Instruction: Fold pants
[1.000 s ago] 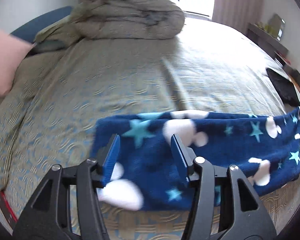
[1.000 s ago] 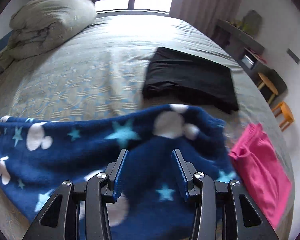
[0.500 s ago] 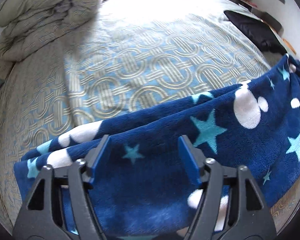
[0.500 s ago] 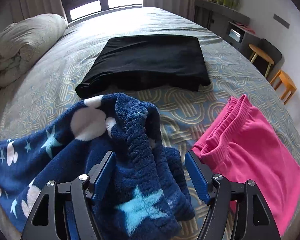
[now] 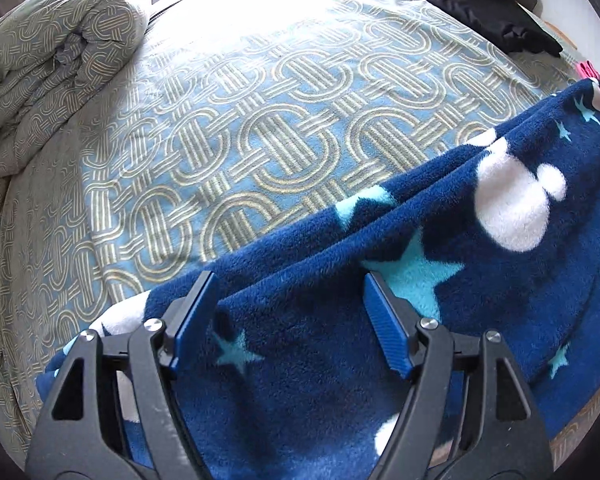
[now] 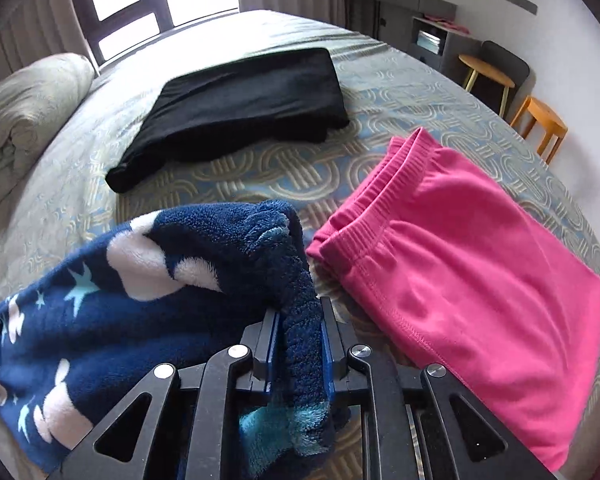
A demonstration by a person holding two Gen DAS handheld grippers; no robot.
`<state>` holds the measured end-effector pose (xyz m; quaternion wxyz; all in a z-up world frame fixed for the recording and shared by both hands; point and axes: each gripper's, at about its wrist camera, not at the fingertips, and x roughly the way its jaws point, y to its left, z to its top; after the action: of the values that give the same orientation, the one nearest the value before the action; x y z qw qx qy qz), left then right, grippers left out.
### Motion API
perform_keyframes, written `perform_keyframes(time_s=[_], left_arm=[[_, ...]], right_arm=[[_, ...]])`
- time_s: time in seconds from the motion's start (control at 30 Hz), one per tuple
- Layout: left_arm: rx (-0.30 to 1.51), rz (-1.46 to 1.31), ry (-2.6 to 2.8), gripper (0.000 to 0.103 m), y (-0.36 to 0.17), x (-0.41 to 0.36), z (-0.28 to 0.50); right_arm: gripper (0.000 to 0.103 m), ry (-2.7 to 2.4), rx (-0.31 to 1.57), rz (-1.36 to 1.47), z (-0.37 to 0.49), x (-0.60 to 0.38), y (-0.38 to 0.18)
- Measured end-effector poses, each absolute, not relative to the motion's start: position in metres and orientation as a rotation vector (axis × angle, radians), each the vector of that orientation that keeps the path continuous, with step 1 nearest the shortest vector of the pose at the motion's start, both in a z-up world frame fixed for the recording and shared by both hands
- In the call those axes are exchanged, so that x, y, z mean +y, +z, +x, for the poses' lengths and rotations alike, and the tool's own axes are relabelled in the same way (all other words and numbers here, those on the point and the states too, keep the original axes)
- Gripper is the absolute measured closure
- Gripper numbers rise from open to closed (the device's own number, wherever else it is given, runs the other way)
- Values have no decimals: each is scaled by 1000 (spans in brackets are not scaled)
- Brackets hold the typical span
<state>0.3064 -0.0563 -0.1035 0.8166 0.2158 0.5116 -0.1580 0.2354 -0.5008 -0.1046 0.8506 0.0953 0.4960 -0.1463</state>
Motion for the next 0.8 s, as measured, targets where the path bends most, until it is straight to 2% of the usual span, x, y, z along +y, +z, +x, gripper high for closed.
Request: perform_keyframes(time_s=[0.07,0.1,0.13,0.17,0.23,0.43,0.5,0.53,0.57,0.6,0.63,0.67,0.8], left_arm=[[1093,441,-347,32,-104,-55,309],[1102,421,-366,39,-105,-53,310],[1120,391,-397,72,-105,-52,311],[1149,356,-417,99,-106,-50,314],[1126,350,-402,102,-100,-50,314],[998,355,-401,103,-57,-60,325],[1023,363,-444,101,-52,-59,328],[1042,368,-470,90,-52,-56,327],[1055,390,-477,67,-55,-51,323],[1054,416,-460,52,-58,-45,318],[1044,445,-437,30,-63,-37,313],[1024,473,-419,26,-66,-28,305],[1084,514,-365,26,-92,7,295]], right_arm=[[71,-348,1038,158,238,-495,-101],[65,-374,1030,137,238,-492,-97],[53,-408,1013,111,238,-489,-91],[41,-449,988,78,238,-485,-83],[34,-513,947,7,240,-474,-66],[34,-583,876,-122,257,-429,-34],[33,-632,843,-130,260,-426,-27],[32,-595,828,-115,260,-423,-24],[32,-529,828,-97,263,-422,-24],[32,-428,848,-81,265,-415,-27],[32,-356,863,-79,266,-408,-30],[32,-285,867,-91,267,-398,-33],[32,44,862,-260,272,-334,-49]])
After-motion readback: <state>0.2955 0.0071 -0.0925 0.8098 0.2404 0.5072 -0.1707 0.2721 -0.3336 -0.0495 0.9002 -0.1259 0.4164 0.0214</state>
